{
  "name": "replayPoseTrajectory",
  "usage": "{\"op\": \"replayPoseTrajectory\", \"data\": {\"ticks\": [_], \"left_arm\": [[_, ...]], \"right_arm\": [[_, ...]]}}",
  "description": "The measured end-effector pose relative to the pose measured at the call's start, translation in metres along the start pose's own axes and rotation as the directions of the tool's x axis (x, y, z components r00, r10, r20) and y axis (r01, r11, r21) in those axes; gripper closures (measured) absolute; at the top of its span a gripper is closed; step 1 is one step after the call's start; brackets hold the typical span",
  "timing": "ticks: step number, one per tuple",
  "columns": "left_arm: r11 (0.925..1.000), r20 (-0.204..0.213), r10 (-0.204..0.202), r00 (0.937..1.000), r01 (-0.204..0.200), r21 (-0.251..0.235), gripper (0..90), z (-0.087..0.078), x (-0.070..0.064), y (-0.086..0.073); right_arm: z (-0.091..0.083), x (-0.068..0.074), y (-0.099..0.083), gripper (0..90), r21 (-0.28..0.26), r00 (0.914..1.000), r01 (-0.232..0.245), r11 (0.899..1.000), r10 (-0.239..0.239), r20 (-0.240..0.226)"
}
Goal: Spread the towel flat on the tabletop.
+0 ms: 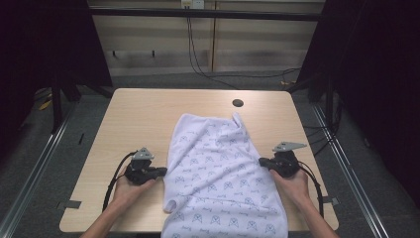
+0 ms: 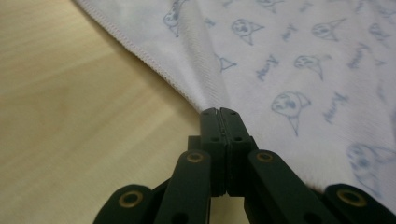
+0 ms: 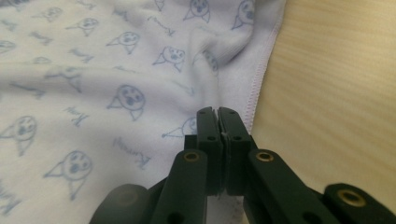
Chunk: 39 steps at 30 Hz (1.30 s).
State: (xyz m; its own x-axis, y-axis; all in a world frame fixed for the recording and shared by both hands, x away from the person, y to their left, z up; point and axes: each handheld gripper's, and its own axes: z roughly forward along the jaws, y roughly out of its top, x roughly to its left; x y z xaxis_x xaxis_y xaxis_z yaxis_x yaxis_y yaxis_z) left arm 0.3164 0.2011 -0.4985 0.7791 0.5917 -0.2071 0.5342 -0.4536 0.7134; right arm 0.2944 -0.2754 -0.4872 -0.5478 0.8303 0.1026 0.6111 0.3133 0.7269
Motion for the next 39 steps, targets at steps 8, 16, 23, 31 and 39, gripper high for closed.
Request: {"op": "replayPoseTrajectory", "data": {"ticks": [8,16,23,31,39], "left_arm": [[0.9978,0.127,0.050,0.9906,-0.055,0.036,89.0,-0.014,-0.030,-0.016],[0.9992,0.101,0.040,0.9941,-0.039,-0.011,76.0,0.001,-0.030,0.005],[0.9948,0.002,0.091,0.9958,-0.091,0.046,78.3,0.018,-0.027,0.009],[0.9996,-0.108,0.024,0.9939,-0.022,0.016,88.7,0.032,0.014,0.030],[0.9981,-0.150,-0.050,0.9874,0.043,-0.044,88.9,0.048,0.042,0.046]], "right_arm": [[-0.056,0.032,-0.049,84.9,0.057,0.9936,-0.015,0.998,0.021,-0.111],[-0.047,0.021,-0.032,66.9,-0.021,0.9941,-0.020,1.000,0.017,-0.107],[0.000,0.017,-0.011,64.2,0.061,0.9961,0.041,0.997,-0.036,-0.080],[0.037,-0.006,0.017,88.3,0.061,0.9999,0.013,0.998,-0.013,-0.007],[0.070,-0.034,0.044,88.0,0.022,0.9989,-0.039,0.999,0.038,0.029]]}}
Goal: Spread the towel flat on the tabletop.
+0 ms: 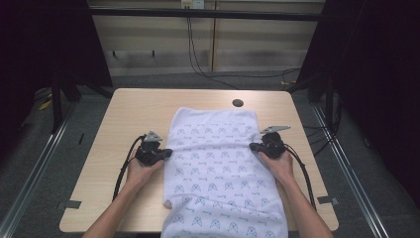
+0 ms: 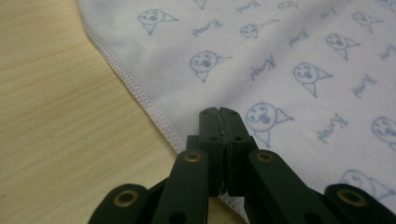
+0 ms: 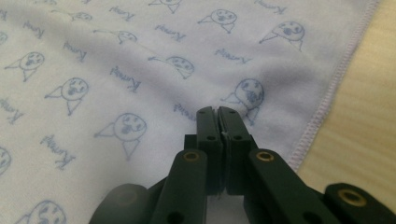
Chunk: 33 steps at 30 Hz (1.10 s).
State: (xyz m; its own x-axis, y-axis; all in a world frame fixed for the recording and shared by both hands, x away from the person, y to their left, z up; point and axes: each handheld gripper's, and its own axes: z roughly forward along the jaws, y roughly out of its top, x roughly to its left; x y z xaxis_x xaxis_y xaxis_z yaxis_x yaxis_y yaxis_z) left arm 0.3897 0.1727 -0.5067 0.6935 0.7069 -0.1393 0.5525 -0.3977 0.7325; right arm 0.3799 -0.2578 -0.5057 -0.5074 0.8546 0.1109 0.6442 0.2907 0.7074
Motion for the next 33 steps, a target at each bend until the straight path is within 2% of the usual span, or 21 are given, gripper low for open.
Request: {"op": "replayPoseTrajectory", "data": {"ticks": [1,2,3,5,9,11,12,14,16,17,19,21,23,25,27,28,29,30,31,32,33], "left_arm": [[1.0000,-0.026,-0.001,0.9997,0.001,-0.004,88.7,0.004,0.004,0.004],[1.0000,-0.026,-0.001,0.9997,0.001,-0.004,88.6,0.004,0.004,0.004],[0.9984,-0.031,-0.047,0.9984,0.046,-0.033,88.6,0.009,0.009,0.006],[0.9968,-0.033,-0.068,0.9971,0.066,-0.044,88.7,0.013,0.015,0.009],[0.9962,-0.043,-0.071,0.9965,0.069,-0.053,88.4,0.018,0.020,0.014],[0.9943,-0.039,-0.093,0.9949,0.090,-0.057,84.9,0.020,0.024,0.016],[0.9946,-0.025,-0.093,0.9953,0.092,-0.049,84.9,0.020,0.025,0.016],[0.9925,0.017,-0.114,0.9933,0.115,-0.041,74.9,0.016,0.025,0.015],[0.9932,0.093,-0.108,0.9898,0.112,-0.034,71.7,0.007,0.022,0.011],[0.9953,0.121,-0.090,0.9885,0.094,-0.025,71.0,0.000,0.019,0.009],[0.9975,0.129,-0.056,0.9901,0.061,-0.036,70.7,-0.019,0.010,0.002],[0.9980,0.174,-0.034,0.9842,0.043,-0.046,72.4,-0.039,-0.001,-0.004],[0.9979,0.242,0.012,0.9701,0.004,-0.064,77.3,-0.058,-0.018,-0.013],[0.9974,0.311,0.052,0.9491,-0.033,-0.064,80.4,-0.072,-0.037,-0.025],[0.9957,0.349,0.090,0.9330,-0.076,-0.054,79.6,-0.080,-0.056,-0.038],[0.9959,0.371,0.091,0.9242,-0.081,-0.041,76.9,-0.080,-0.063,-0.045],[0.9945,0.371,0.104,0.9228,-0.101,-0.026,70.0,-0.080,-0.070,-0.051],[0.9914,0.379,0.124,0.9172,-0.131,-0.006,70.0,-0.080,-0.077,-0.055],[0.9847,0.368,0.155,0.9170,-0.173,0.018,69.6,-0.079,-0.083,-0.058],[0.9800,0.360,0.164,0.9185,-0.193,0.047,68.9,-0.077,-0.086,-0.060],[0.9625,0.318,0.206,0.9253,-0.250,0.104,77.3,-0.073,-0.089,-0.066]], "right_arm": [[0.005,-0.005,0.004,86.2,-0.007,0.9997,-0.022,1.000,0.022,0.012],[0.005,-0.005,0.004,86.2,-0.007,0.9997,-0.022,1.000,0.022,0.012],[0.009,-0.008,0.007,84.4,-0.023,0.9991,-0.036,0.999,0.037,0.021],[0.011,-0.010,0.010,81.4,-0.027,0.9989,-0.038,0.999,0.039,0.028],[0.015,-0.012,0.015,76.0,-0.018,0.9972,-0.045,0.999,0.046,0.059],[0.016,-0.015,0.018,65.7,-0.031,0.9955,-0.069,0.997,0.071,0.063],[0.016,-0.015,0.018,65.7,-0.031,0.9955,-0.069,0.997,0.071,0.063],[0.010,-0.015,0.019,65.0,-0.055,0.9962,-0.067,0.996,0.070,0.053],[-0.003,-0.013,0.019,65.0,-0.086,0.9983,-0.050,0.995,0.052,0.025],[-0.012,-0.011,0.018,65.3,-0.090,0.9991,-0.042,0.995,0.043,0.002],[-0.029,-0.007,0.011,65.6,-0.092,0.9986,-0.026,0.995,0.021,-0.048],[-0.044,-0.003,0.001,66.4,-0.089,0.9972,-0.015,0.996,0.008,-0.075],[-0.057,0.002,-0.012,66.6,-0.087,0.9947,-0.012,0.996,0.003,-0.102],[-0.069,0.007,-0.025,69.1,-0.102,0.9907,-0.026,0.994,0.012,-0.136],[-0.080,0.014,-0.036,71.9,-0.095,0.9854,-0.024,0.995,0.007,-0.170],[-0.085,0.019,-0.041,72.0,-0.086,0.9816,-0.007,0.996,-0.010,-0.190],[-0.094,0.031,-0.053,71.4,-0.047,0.9783,0.042,0.998,-0.051,-0.201],[-0.094,0.031,-0.053,71.4,-0.047,0.9783,0.042,0.998,-0.051,-0.201],[-0.097,0.036,-0.059,70.1,-0.040,0.9755,0.042,0.998,-0.049,-0.215],[-0.099,0.040,-0.066,68.9,-0.028,0.9716,0.054,0.998,-0.059,-0.229],[-0.100,0.047,-0.076,66.8,0.003,0.9700,0.071,0.997,-0.069,-0.233]]}}
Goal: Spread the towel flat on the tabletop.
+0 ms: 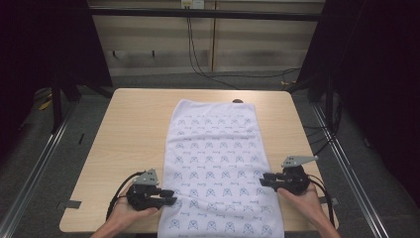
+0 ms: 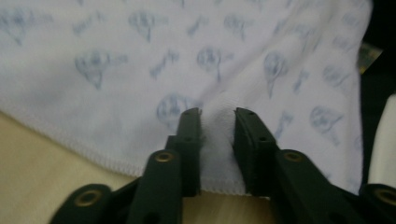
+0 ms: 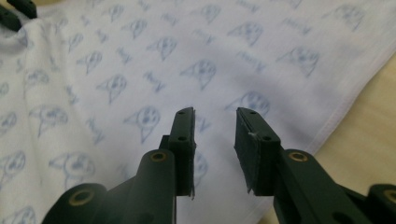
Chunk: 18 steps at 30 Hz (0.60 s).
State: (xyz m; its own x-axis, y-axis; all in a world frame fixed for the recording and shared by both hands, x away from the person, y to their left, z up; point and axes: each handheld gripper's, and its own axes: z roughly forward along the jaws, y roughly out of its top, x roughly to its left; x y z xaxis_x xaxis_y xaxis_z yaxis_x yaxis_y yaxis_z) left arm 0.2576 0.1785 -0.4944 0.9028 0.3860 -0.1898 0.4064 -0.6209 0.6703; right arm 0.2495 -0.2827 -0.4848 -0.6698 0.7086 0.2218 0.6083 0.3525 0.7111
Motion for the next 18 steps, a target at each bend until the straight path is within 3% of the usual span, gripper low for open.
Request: {"op": "replayPoseTrajectory", "data": {"ticks": [1,4,7,8,9,10,12,13,16,17,18], "left_arm": [[1.0000,0.000,0.000,1.0000,0.000,0.000,83.1,0.000,0.000,0.000],[0.9999,0.009,0.016,0.9998,-0.016,0.002,87.1,-0.005,-0.001,-0.005],[0.9997,0.018,0.012,0.9998,-0.012,0.023,85.5,-0.012,-0.005,-0.011],[0.9996,0.022,0.008,0.9997,-0.008,0.026,82.0,-0.014,-0.005,-0.012],[0.9999,0.030,-0.013,0.9995,0.013,0.008,71.8,-0.015,-0.005,-0.014],[0.9997,0.026,-0.025,0.9993,0.025,0.003,63.9,-0.015,-0.004,-0.014],[0.9984,0.006,-0.044,0.9990,0.045,-0.034,55.2,-0.016,-0.001,-0.011],[0.9964,0.022,-0.056,0.9982,0.057,-0.062,56.3,-0.018,0.003,-0.009],[0.9859,0.005,-0.104,0.9946,0.104,-0.132,60.2,-0.020,0.016,-0.001],[0.9809,0.003,-0.120,0.9927,0.119,-0.154,63.0,-0.020,0.022,0.000],[0.9701,0.002,-0.163,0.9866,0.161,-0.182,65.8,-0.019,0.036,0.001]], "right_arm": [[0.000,0.000,0.000,66.8,0.000,1.0000,0.000,1.000,0.000,0.000],[0.002,0.004,-0.006,64.5,0.043,0.9997,0.015,0.999,-0.016,0.019],[0.002,0.006,-0.010,60.2,0.068,0.9995,0.010,0.998,-0.012,0.031],[0.000,0.007,-0.012,59.9,0.066,0.9996,0.009,0.998,-0.011,0.025],[0.000,0.008,-0.013,59.4,0.077,0.9997,0.008,0.997,-0.010,0.020],[0.000,0.009,-0.015,59.6,0.095,0.9989,0.015,0.995,-0.019,0.043],[-0.001,0.011,-0.017,60.5,0.086,0.9988,0.020,0.996,-0.024,0.043],[0.000,0.011,-0.016,62.7,0.089,0.9980,0.026,0.996,-0.031,0.055],[-0.001,0.009,-0.015,63.6,0.086,0.9989,0.011,0.996,-0.015,0.044],[-0.002,0.007,-0.015,63.6,0.061,0.9990,-0.004,0.998,0.002,0.045],[-0.006,0.003,-0.012,66.0,-0.021,0.9992,-0.036,0.999,0.036,0.019]]}}
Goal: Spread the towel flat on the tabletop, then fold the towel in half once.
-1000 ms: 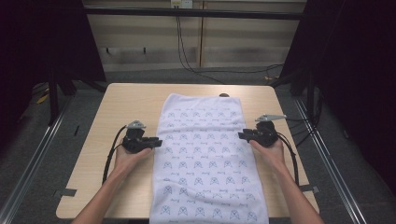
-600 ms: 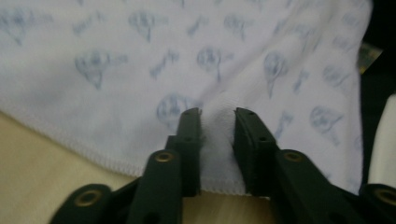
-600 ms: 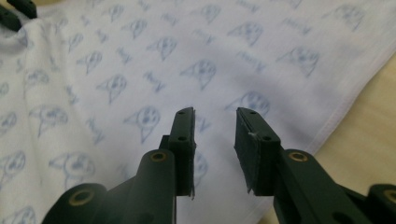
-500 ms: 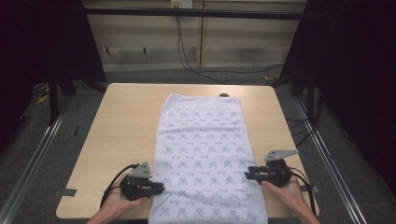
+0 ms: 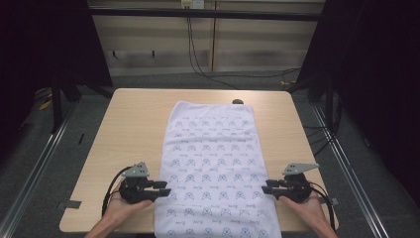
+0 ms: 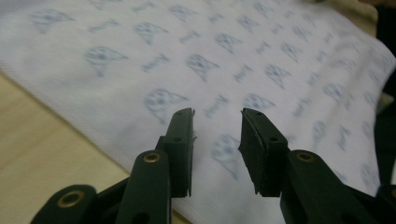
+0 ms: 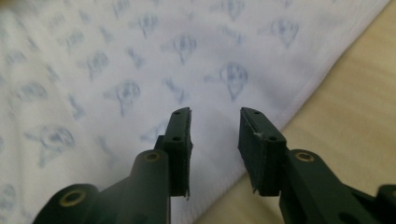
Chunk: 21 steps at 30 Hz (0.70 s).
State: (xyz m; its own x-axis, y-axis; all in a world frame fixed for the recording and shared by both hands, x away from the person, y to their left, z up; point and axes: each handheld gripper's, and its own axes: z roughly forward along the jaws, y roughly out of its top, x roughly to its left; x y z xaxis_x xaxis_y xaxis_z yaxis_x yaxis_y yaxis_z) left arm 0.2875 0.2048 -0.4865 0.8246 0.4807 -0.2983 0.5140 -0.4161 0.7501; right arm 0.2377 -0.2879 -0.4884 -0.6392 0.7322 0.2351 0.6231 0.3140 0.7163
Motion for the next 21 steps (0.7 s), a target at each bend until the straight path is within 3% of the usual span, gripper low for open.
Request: {"op": "replayPoseTrajectory", "data": {"ticks": [1,3,5,8,11,12,14,16,17,18,21], "left_arm": [[1.0000,0.000,0.000,1.0000,0.000,0.000,67.3,0.000,0.000,0.000],[0.9998,-0.023,-0.004,0.9997,0.003,-0.018,68.2,0.001,0.009,0.004],[0.9991,-0.043,-0.022,0.9988,0.021,-0.037,67.7,0.003,0.017,0.009],[0.9995,-0.083,-0.028,0.9961,0.027,-0.014,65.8,0.010,0.028,0.013],[0.9983,-0.109,-0.052,0.9927,0.049,-0.031,64.5,0.015,0.037,0.016],[0.9989,-0.117,-0.047,0.9921,0.047,-0.002,63.6,0.019,0.043,0.019],[0.9993,-0.137,-0.038,0.9899,0.038,-0.003,63.6,0.021,0.045,0.020],[0.9988,-0.161,-0.044,0.9860,0.040,-0.027,63.7,0.024,0.052,0.024],[0.9992,-0.188,-0.040,0.9814,0.039,-0.011,63.1,0.026,0.056,0.026],[0.9984,-0.193,-0.056,0.9796,0.053,-0.022,57.4,0.030,0.064,0.028],[0.9982,-0.201,-0.058,0.9778,0.054,-0.024,54.0,0.034,0.066,0.029]], "right_arm": [[0.000,0.000,0.000,66.0,0.000,1.0000,0.000,1.000,0.000,0.000],[-0.003,-0.003,0.007,66.2,-0.076,0.9998,-0.019,0.997,0.018,-0.008],[-0.001,-0.003,0.013,66.2,-0.109,0.9999,-0.007,0.994,0.008,0.007],[0.006,-0.005,0.019,63.3,-0.097,0.9996,0.011,0.995,-0.009,0.025],[0.013,-0.010,0.026,60.1,-0.094,0.9995,0.016,0.995,-0.014,0.027],[0.018,-0.013,0.032,57.4,-0.089,0.9996,0.013,0.996,-0.011,0.028],[0.022,-0.016,0.035,56.1,-0.084,0.9995,0.017,0.996,-0.014,0.027],[0.032,-0.022,0.041,54.7,-0.060,0.9991,0.015,0.998,-0.012,0.040],[0.038,-0.026,0.045,54.0,-0.047,0.9991,0.014,0.999,-0.012,0.041],[0.052,-0.033,0.054,52.4,0.000,0.9968,0.042,0.999,-0.042,0.068],[0.063,-0.039,0.062,51.1,-0.002,0.9976,0.021,1.000,-0.020,0.067]]}}
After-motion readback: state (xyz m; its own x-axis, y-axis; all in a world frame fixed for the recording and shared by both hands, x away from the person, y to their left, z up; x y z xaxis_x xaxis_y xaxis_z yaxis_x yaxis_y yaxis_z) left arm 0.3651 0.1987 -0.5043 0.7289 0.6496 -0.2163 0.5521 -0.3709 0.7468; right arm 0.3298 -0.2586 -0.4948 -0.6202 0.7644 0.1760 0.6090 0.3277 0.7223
